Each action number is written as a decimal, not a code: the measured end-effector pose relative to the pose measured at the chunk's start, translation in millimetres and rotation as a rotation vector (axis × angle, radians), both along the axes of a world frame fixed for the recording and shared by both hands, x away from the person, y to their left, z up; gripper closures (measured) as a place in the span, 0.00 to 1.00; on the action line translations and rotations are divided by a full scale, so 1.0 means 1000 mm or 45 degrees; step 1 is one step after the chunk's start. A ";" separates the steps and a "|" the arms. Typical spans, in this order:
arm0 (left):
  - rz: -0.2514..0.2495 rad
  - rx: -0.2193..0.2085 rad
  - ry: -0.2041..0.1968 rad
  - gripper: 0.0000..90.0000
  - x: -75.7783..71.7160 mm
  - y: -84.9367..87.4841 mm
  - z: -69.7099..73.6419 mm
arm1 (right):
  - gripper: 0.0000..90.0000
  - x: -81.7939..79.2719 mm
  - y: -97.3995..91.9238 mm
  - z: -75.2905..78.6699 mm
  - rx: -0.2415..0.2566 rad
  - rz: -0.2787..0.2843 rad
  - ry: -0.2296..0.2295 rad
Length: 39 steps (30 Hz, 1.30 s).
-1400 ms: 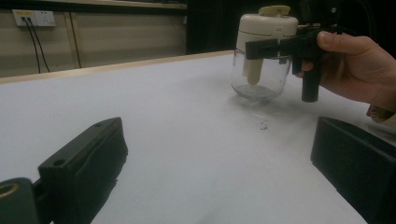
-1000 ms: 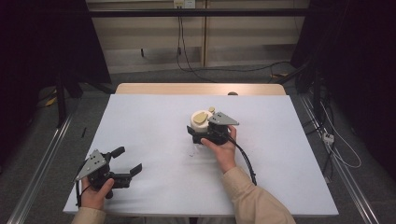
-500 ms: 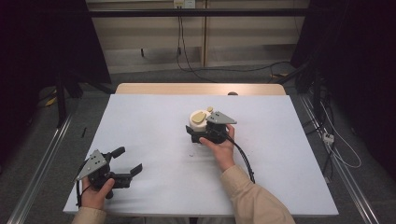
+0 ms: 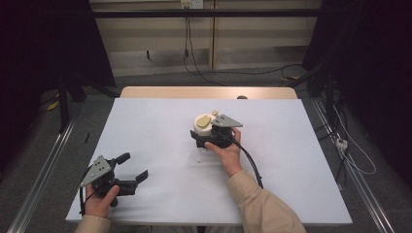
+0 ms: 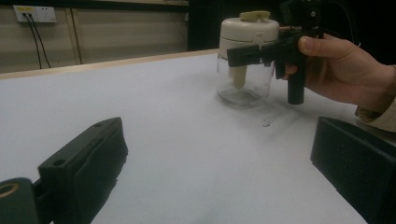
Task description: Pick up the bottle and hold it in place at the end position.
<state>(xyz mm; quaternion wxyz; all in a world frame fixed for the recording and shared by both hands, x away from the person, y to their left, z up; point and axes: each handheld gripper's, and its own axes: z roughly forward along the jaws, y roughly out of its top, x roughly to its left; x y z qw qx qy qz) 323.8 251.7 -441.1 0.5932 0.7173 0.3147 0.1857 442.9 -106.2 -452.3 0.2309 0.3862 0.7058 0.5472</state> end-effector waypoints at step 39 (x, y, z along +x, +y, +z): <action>-0.028 0.066 -0.001 0.04 0.004 -0.015 0.002 | 0.06 -0.002 -0.007 -0.001 -0.054 0.053 0.080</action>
